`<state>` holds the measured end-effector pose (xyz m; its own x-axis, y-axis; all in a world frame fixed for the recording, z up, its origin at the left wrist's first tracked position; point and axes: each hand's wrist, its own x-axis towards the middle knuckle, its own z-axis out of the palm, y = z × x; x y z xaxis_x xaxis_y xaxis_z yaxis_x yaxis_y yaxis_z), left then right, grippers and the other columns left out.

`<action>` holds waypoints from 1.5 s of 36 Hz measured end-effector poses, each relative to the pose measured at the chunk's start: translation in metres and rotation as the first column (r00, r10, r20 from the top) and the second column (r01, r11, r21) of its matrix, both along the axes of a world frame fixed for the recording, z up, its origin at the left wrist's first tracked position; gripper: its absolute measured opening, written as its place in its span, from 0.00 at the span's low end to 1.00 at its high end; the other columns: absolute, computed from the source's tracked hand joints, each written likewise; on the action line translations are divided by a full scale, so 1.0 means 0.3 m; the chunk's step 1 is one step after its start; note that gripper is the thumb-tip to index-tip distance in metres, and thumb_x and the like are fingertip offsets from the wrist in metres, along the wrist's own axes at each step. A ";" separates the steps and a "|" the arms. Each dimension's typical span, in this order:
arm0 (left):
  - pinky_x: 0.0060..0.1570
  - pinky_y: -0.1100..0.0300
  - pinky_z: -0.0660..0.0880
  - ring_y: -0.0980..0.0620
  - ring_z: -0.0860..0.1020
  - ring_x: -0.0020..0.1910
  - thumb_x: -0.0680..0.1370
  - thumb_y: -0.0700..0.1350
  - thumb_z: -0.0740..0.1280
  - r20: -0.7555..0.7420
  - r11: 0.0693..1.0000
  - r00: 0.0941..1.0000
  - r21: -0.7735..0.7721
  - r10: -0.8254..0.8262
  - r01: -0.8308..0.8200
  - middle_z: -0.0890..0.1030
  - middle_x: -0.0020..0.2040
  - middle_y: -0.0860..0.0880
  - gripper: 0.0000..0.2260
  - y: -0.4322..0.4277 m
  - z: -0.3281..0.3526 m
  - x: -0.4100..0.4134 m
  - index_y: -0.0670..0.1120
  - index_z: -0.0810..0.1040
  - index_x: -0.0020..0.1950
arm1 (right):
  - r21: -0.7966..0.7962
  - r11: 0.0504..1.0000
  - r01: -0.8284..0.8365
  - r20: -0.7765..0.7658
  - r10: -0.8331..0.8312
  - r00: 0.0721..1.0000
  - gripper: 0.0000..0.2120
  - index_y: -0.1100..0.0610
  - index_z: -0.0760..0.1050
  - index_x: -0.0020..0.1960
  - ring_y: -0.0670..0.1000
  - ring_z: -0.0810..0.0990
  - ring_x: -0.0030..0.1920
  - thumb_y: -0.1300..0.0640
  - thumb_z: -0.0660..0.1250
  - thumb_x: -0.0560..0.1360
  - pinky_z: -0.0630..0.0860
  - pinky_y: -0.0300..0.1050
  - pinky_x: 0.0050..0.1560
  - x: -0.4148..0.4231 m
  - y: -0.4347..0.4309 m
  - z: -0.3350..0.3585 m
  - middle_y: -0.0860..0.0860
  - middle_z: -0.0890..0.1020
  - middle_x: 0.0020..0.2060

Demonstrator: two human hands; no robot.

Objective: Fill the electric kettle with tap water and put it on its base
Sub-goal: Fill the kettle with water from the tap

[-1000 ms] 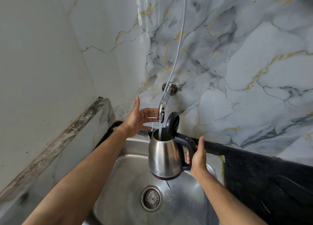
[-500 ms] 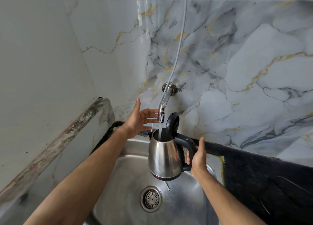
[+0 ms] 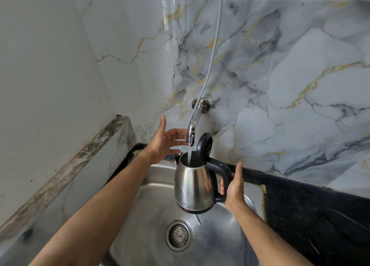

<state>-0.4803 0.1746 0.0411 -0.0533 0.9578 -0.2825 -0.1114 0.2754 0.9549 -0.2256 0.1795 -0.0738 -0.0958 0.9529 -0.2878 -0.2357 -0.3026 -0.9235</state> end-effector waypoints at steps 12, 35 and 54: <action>0.67 0.39 0.68 0.44 0.79 0.60 0.71 0.78 0.39 -0.011 1.000 1.000 -0.006 0.007 -0.007 0.80 0.65 0.38 0.50 -0.006 0.009 0.004 0.44 0.81 0.65 | -0.002 1.000 0.006 -0.017 -0.006 1.000 0.38 0.60 0.71 0.27 0.50 0.64 0.17 0.28 0.51 0.74 0.59 0.41 0.20 -0.001 -0.002 -0.002 0.52 0.69 0.18; 0.67 0.39 0.68 0.44 0.79 0.60 0.72 0.78 0.39 0.015 1.000 1.000 0.008 0.000 0.000 0.79 0.66 0.37 0.49 -0.008 0.005 0.004 0.44 0.81 0.65 | -0.007 1.000 -0.007 -0.015 0.007 1.000 0.38 0.59 0.71 0.26 0.50 0.64 0.18 0.27 0.50 0.75 0.60 0.40 0.21 0.001 -0.005 -0.005 0.52 0.69 0.18; 0.68 0.39 0.72 0.49 0.82 0.58 0.77 0.52 0.73 -0.145 0.995 0.989 0.096 -0.026 0.040 0.86 0.54 0.48 0.17 0.015 -0.033 0.005 0.45 0.81 0.62 | -0.020 1.000 -0.023 -0.052 0.022 0.998 0.38 0.56 0.73 0.24 0.50 0.64 0.17 0.23 0.53 0.69 0.58 0.41 0.21 0.006 -0.003 -0.003 0.51 0.69 0.17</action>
